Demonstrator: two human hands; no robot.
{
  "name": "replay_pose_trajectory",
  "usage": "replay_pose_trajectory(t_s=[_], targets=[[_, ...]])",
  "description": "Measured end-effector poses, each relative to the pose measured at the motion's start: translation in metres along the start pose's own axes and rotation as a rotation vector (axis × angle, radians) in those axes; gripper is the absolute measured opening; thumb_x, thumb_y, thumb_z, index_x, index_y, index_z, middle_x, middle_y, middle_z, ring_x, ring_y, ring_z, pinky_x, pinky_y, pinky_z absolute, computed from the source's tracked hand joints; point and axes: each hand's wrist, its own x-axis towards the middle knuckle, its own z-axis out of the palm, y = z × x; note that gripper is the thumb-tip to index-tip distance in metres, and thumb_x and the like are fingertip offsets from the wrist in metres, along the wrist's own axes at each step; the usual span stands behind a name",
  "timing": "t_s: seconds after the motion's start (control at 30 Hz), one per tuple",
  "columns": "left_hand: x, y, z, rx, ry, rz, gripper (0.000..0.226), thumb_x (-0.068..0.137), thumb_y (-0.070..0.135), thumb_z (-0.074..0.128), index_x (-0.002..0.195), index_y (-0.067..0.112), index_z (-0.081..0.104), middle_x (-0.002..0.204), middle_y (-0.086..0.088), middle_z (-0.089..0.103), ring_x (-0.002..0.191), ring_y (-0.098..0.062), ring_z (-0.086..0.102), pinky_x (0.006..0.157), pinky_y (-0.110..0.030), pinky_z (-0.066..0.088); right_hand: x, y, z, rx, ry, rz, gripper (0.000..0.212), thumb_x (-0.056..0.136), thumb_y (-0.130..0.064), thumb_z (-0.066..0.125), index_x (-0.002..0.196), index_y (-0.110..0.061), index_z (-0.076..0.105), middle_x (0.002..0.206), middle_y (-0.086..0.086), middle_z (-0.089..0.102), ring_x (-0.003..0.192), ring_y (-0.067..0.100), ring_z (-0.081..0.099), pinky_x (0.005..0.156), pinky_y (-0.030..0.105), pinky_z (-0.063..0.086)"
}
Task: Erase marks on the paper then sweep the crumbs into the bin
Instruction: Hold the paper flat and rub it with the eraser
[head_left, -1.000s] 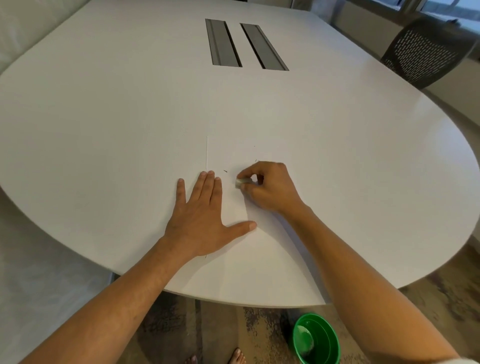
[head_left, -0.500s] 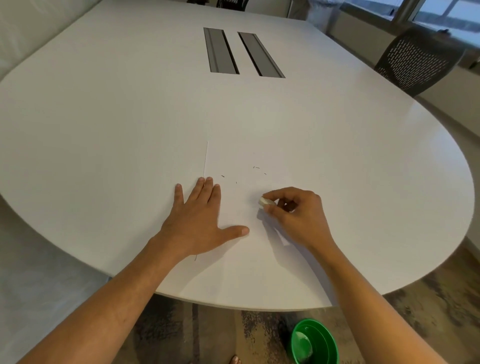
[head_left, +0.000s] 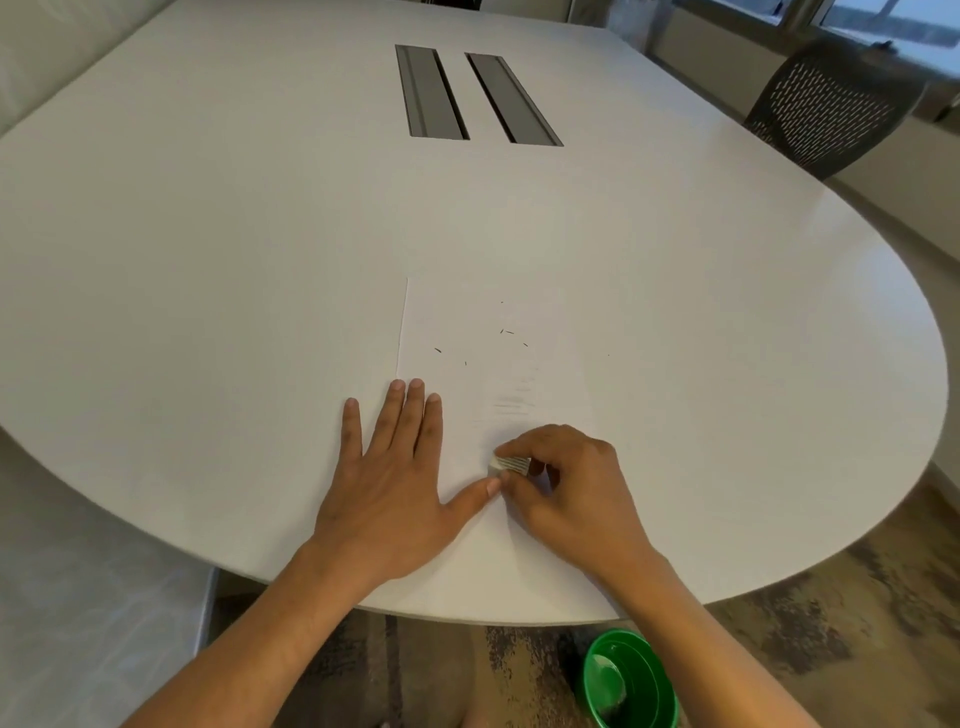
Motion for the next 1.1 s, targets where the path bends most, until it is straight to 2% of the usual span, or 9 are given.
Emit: replay_pose_trajectory(t_s=[0.17, 0.5, 0.57, 0.63, 0.7, 0.93, 1.0, 1.1], targets=[[0.001, 0.001, 0.001, 0.009, 0.002, -0.008, 0.102, 0.071, 0.084, -0.016, 0.147, 0.016, -0.029, 0.156, -0.004, -0.034, 0.141, -0.02, -0.035, 0.116, -0.056, -0.014, 0.015, 0.007, -0.004, -0.001, -0.007, -0.039, 0.019, 0.073, -0.006, 0.073, 0.088, -0.018, 0.075, 0.081, -0.013, 0.068, 0.068, 0.0, 0.057, 0.064, 0.004, 0.041], [0.0, 0.001, -0.002, 0.006, -0.009, -0.006, 0.102, 0.072, 0.082, -0.015, 0.148, 0.015, -0.027, 0.156, -0.005, -0.033, 0.141, -0.02, -0.035, 0.116, -0.056, -0.014, 0.07, 0.021, -0.01, 0.055, 0.08, 0.154, 0.008, 0.079, -0.012, 0.072, 0.086, -0.014, 0.076, 0.071, -0.018, 0.062, 0.059, -0.001, 0.056, 0.056, 0.005, 0.039], [0.0, 0.001, -0.002, -0.006, -0.004, -0.005, 0.101, 0.074, 0.083, -0.013, 0.148, 0.015, -0.028, 0.156, -0.005, -0.034, 0.14, -0.019, -0.036, 0.116, -0.056, -0.015, 0.051, 0.013, -0.007, 0.054, 0.035, 0.081, 0.009, 0.077, -0.012, 0.074, 0.085, -0.016, 0.076, 0.07, -0.018, 0.063, 0.058, 0.0, 0.055, 0.057, 0.006, 0.038], [0.0, 0.001, 0.0, -0.016, 0.001, -0.008, 0.1, 0.076, 0.083, -0.01, 0.148, 0.016, -0.028, 0.156, -0.004, -0.034, 0.141, -0.018, -0.036, 0.116, -0.056, -0.015, 0.027, 0.003, -0.004, 0.033, -0.048, -0.032, 0.014, 0.075, -0.011, 0.074, 0.088, -0.017, 0.075, 0.076, -0.011, 0.068, 0.061, 0.003, 0.057, 0.06, 0.007, 0.039], [0.001, 0.0, 0.001, -0.016, 0.005, -0.01, 0.1, 0.076, 0.084, -0.009, 0.148, 0.016, -0.028, 0.156, -0.004, -0.034, 0.141, -0.018, -0.036, 0.115, -0.056, -0.016, 0.021, 0.002, -0.003, 0.036, -0.098, -0.066, 0.017, 0.074, -0.011, 0.074, 0.09, -0.017, 0.075, 0.079, -0.008, 0.07, 0.065, 0.005, 0.058, 0.061, 0.007, 0.04], [0.0, 0.0, -0.002, 0.006, 0.001, -0.008, 0.102, 0.075, 0.083, -0.011, 0.149, 0.015, -0.026, 0.156, -0.005, -0.033, 0.14, -0.02, -0.036, 0.115, -0.057, -0.016, 0.081, 0.021, -0.006, 0.044, 0.052, 0.117, 0.008, 0.08, -0.02, 0.074, 0.086, -0.015, 0.076, 0.073, -0.01, 0.066, 0.056, 0.003, 0.055, 0.058, 0.008, 0.039], [0.001, 0.0, -0.002, 0.0, 0.001, -0.01, 0.102, 0.074, 0.083, -0.011, 0.149, 0.015, -0.025, 0.157, -0.005, -0.032, 0.14, -0.02, -0.036, 0.115, -0.057, -0.015, 0.086, 0.021, -0.005, 0.048, 0.059, 0.147, 0.008, 0.08, -0.019, 0.073, 0.086, -0.015, 0.075, 0.074, -0.009, 0.066, 0.058, 0.003, 0.056, 0.058, 0.012, 0.04], [0.001, -0.001, -0.001, 0.001, 0.007, -0.008, 0.102, 0.074, 0.083, -0.013, 0.148, 0.015, -0.027, 0.156, -0.005, -0.033, 0.141, -0.02, -0.036, 0.115, -0.057, -0.015, 0.068, 0.012, -0.003, 0.058, 0.01, 0.101, 0.01, 0.078, -0.016, 0.074, 0.087, -0.015, 0.076, 0.072, -0.012, 0.065, 0.058, 0.004, 0.057, 0.057, 0.007, 0.039]])
